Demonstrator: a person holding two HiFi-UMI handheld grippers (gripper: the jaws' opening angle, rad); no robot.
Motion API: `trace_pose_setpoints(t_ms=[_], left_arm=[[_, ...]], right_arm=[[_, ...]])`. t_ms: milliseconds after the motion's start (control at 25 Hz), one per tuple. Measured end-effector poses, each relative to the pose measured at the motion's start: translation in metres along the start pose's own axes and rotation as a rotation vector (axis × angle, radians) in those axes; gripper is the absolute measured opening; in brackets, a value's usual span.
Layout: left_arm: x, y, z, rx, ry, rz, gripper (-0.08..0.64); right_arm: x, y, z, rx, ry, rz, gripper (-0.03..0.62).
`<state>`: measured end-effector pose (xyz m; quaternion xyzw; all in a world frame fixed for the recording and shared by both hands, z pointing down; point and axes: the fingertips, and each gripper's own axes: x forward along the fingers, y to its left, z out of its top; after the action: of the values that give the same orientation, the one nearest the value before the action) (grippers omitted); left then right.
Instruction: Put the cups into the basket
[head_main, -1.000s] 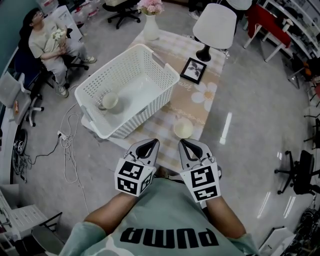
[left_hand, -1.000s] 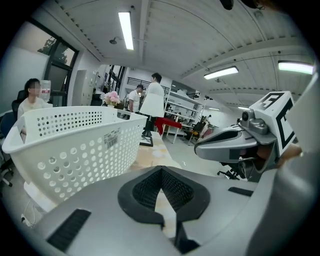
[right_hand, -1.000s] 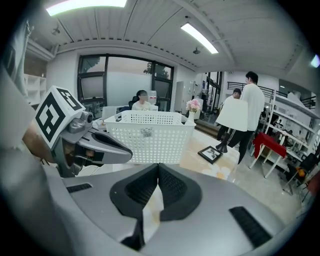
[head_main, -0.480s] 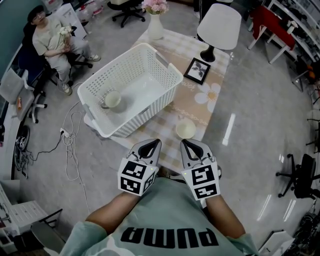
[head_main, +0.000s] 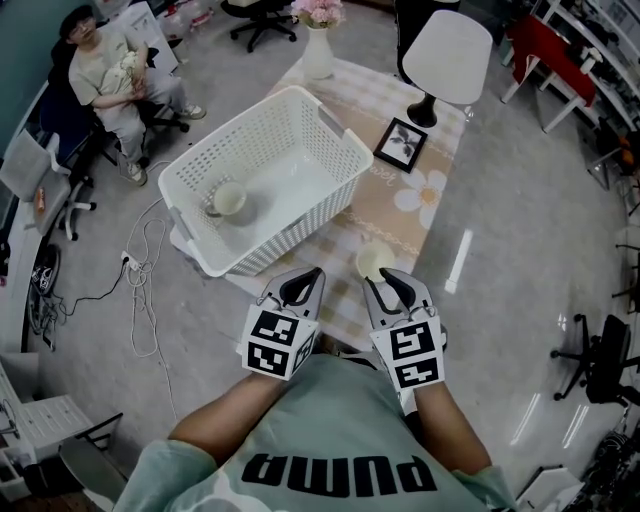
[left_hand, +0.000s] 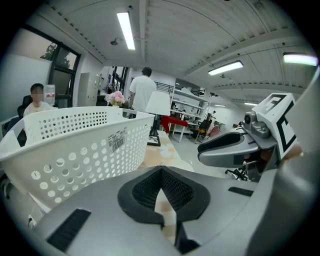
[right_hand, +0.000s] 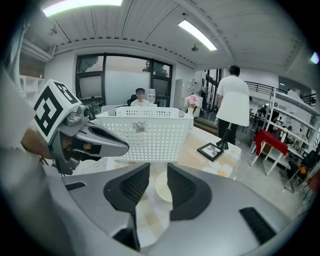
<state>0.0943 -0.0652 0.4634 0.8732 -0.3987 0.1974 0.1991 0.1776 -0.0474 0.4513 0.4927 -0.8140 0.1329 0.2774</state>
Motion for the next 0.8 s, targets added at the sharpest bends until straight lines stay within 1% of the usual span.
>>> trace_pose_setpoints(t_ms=[80, 200, 520, 800], left_arm=[[0.005, 0.002, 0.0, 0.005, 0.005, 0.0, 0.005], [0.015, 0.005, -0.002, 0.011, 0.019, 0.004, 0.005], [0.038, 0.018, -0.011, 0.01, 0.061, 0.016, 0.005], [0.051, 0.022, -0.023, 0.013, 0.096, 0.019, 0.005]], right_arm=[[0.007, -0.002, -0.003, 0.001, 0.018, 0.005, 0.174], [0.018, -0.008, -0.008, -0.002, 0.04, 0.001, 0.251], [0.045, -0.023, -0.03, 0.018, 0.116, -0.013, 0.352], [0.062, -0.028, -0.052, 0.03, 0.178, -0.01, 0.388]])
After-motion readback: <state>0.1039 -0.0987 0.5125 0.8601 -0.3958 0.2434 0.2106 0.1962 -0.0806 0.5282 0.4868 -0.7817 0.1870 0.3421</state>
